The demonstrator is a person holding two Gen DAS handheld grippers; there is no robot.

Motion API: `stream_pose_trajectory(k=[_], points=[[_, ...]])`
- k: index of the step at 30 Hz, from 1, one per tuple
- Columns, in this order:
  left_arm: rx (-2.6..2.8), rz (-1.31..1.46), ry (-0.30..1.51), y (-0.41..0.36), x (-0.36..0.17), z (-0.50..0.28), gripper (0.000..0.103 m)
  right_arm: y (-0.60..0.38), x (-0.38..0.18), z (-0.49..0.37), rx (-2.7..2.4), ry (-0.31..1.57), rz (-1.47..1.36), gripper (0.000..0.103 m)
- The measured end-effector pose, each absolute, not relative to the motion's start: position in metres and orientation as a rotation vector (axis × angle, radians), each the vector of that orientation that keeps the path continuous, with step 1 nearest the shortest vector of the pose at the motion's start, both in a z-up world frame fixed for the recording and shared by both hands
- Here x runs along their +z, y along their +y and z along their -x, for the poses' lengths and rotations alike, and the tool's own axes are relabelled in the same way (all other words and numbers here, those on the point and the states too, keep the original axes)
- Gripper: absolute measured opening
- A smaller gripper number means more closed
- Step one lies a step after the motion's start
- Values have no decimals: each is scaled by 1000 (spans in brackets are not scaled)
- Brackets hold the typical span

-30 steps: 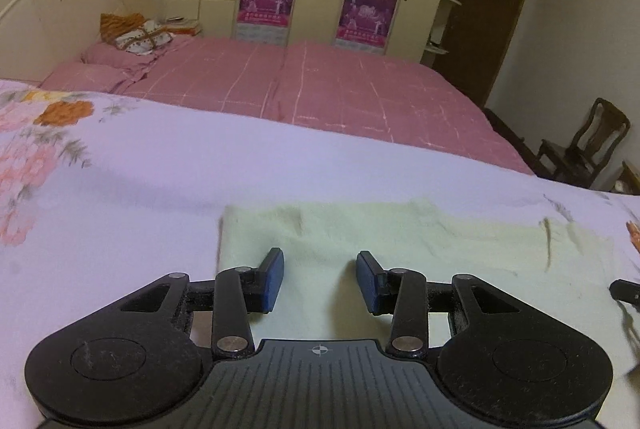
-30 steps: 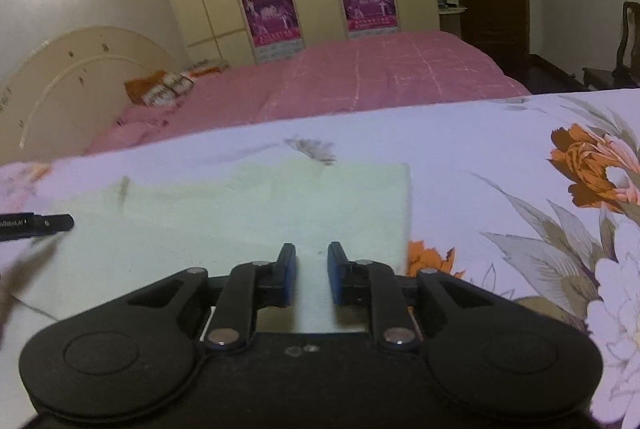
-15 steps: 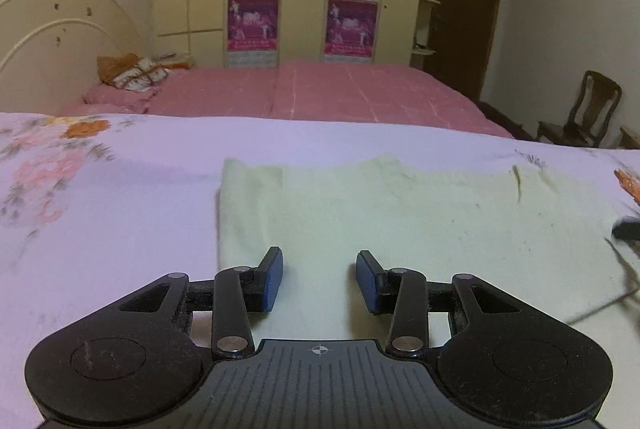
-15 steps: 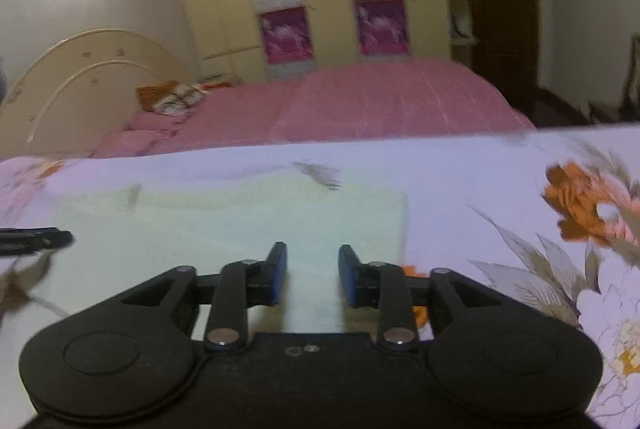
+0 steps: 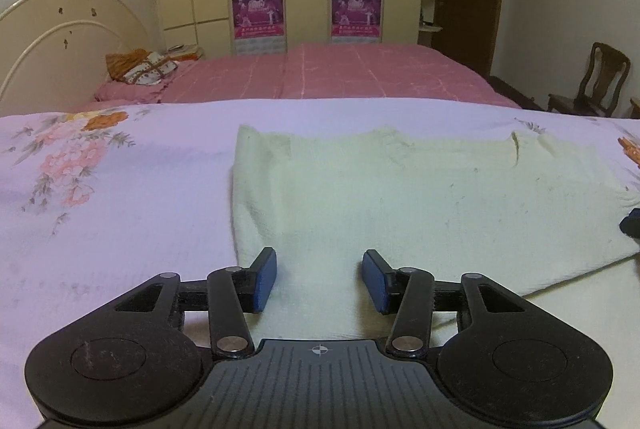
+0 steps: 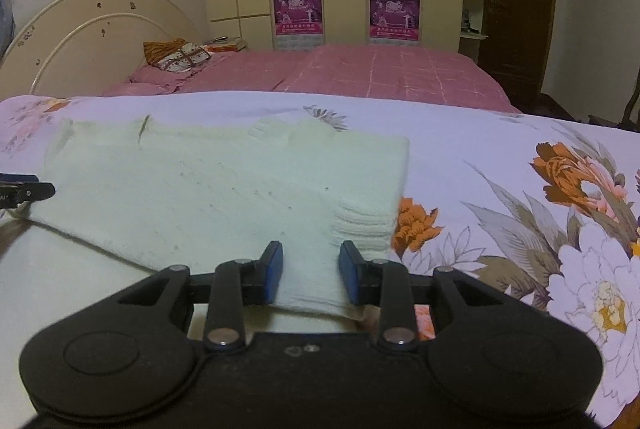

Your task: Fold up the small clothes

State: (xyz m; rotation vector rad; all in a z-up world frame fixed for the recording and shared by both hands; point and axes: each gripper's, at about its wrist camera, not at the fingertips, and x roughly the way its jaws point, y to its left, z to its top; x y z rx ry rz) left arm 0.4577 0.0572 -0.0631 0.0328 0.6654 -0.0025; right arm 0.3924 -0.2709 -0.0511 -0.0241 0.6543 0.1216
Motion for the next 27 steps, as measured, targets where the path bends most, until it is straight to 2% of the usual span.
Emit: stream_pose_trajectory(k=[11, 12, 13, 14, 16, 25, 27], points=[[11, -53, 686, 56, -58, -459, 53, -267, -49, -399, 117, 675, 38, 32], [14, -49, 685, 57, -55, -454, 57, -267, -47, -399, 116, 684, 29, 32], [19, -52, 686, 58, -54, -451, 74, -268, -43, -398, 114, 691, 8, 33], [29, -58, 691, 59, -53, -445, 83, -271, -40, -394, 113, 689, -11, 35], [16, -52, 677, 64, -51, -427, 83, -277, -34, -380, 109, 679, -33, 39], [38, 57, 724, 112, -63, -281, 82, -332, -35, -272, 142, 756, -321, 40], [83, 119, 730, 131, -65, -246, 66, -343, -38, -243, 137, 782, -390, 40]])
